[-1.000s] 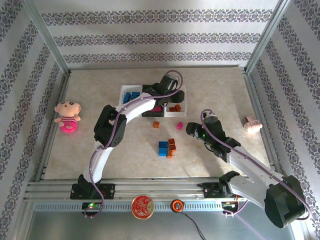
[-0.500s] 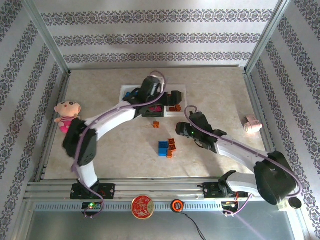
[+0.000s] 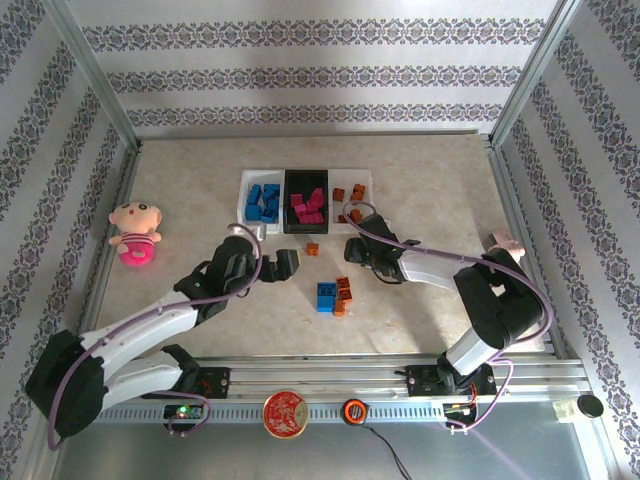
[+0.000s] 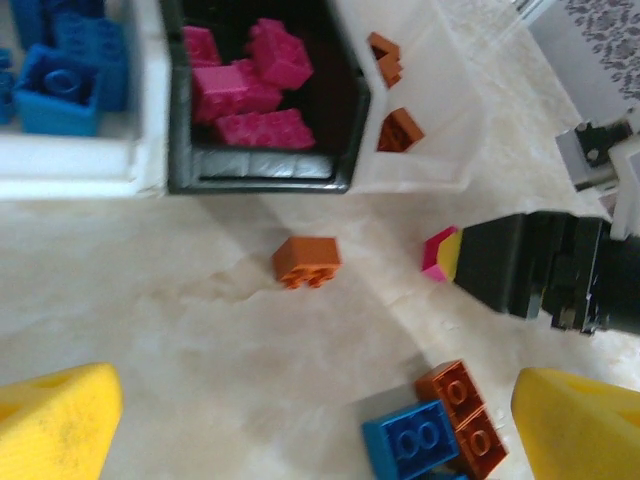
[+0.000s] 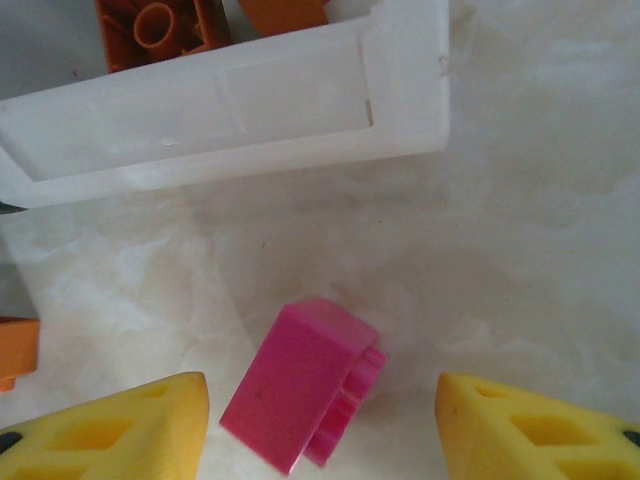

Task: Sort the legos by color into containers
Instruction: Pick up the lego from the center of the table.

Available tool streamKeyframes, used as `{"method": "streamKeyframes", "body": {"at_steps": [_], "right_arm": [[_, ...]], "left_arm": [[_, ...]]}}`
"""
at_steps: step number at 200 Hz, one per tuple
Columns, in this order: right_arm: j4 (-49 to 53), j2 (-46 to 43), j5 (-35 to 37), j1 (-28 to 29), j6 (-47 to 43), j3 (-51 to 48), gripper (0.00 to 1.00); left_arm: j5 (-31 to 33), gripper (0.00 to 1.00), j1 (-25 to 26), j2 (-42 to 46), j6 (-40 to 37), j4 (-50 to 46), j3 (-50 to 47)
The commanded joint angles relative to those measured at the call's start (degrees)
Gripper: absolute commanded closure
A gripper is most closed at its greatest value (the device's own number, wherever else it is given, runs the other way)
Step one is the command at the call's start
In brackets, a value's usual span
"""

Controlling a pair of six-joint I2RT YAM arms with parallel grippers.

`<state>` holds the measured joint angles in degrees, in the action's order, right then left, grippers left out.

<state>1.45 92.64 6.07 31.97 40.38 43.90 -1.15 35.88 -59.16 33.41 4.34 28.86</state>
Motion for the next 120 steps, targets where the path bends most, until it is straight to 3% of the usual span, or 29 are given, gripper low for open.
{"method": "streamKeyframes", "body": {"at_steps": [1,27,80,120], "right_arm": [[-2.1,1.9,-0.9,-0.8,-0.3,2.0,0.41],[-2.8,3.3,-2.9,-1.9,-1.1,2.5,0.49],[-1.8,0.2,-7.4,-2.2,-5.5,2.2,0.78],[1.4,-6.6,-12.4,2.2,-10.4,6.6,0.82]], "left_arm": [[3.9,0.0,-0.3,4.5,0.9,1.2,-3.7],[5.0,0.0,-0.4,8.0,0.1,-0.1,-5.8],[7.1,0.0,-0.3,13.1,-0.7,-5.8,-7.1],[8.4,0.0,-0.4,18.6,-0.9,-7.8,-9.5]]}}
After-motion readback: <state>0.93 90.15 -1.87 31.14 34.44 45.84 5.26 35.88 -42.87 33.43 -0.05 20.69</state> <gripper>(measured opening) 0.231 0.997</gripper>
